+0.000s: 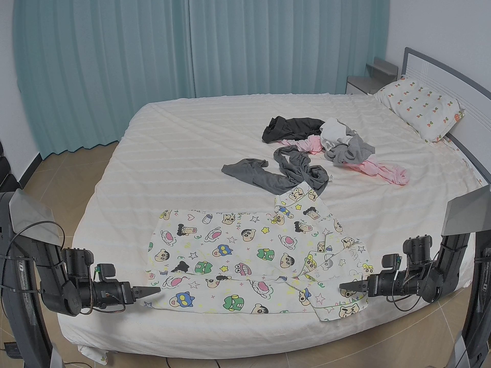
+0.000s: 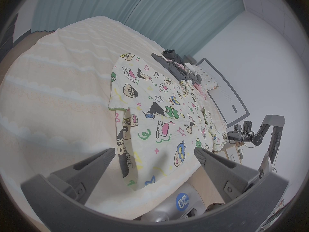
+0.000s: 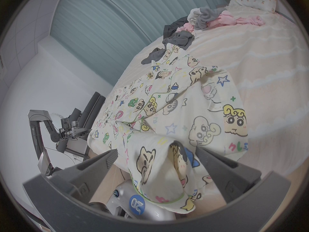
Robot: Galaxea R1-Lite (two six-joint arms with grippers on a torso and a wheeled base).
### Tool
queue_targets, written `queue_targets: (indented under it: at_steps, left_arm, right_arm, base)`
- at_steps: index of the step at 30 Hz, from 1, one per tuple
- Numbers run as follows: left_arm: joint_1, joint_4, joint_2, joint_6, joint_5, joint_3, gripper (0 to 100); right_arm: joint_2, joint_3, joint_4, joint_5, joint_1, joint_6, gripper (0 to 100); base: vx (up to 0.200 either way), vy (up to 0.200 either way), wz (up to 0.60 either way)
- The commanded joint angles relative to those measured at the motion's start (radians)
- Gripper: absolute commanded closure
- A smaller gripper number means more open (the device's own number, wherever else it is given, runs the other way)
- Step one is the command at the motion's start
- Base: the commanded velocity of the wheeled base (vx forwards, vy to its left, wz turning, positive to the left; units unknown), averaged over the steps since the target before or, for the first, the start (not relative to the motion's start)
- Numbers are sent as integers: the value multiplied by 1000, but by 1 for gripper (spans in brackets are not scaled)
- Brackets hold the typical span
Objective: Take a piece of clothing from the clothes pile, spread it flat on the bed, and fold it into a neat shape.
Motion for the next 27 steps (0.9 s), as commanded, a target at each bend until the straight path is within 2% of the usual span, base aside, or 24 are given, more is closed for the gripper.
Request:
queue_targets:
  at_steps: [1,6,11,17,19,22,27]
  left_arm:
    - [0,0,0,0,0,0,0]
    - [0,0,2,0,0,-1,0]
    - [0,0,2,0,0,-1,0]
    - [0,0,3,0,0,-1,0]
    - [0,0,3,0,0,-1,0]
    - [0,0,3,0,2,-1,0]
    - [0,0,5,1,2,-1,0]
  right_arm:
    - [10,6,0,10,4,-1,100]
    - [8,2,-6,20,-3,-12,100]
    - [-4,8,-75,39,-3,5,100]
    - [-30,5,-143,22,-3,77,100]
    - [-32,0,-143,16,-3,79,100]
    - [-29,-29,-135,-38,-4,77,100]
    - [-26,-95,-67,-44,-22,74,100]
  base:
    - [0,0,0]
    - [0,0,0]
    - [0,0,0]
    - [0,0,0]
    - [0,0,0]
    - [0,0,0]
    - [0,0,0]
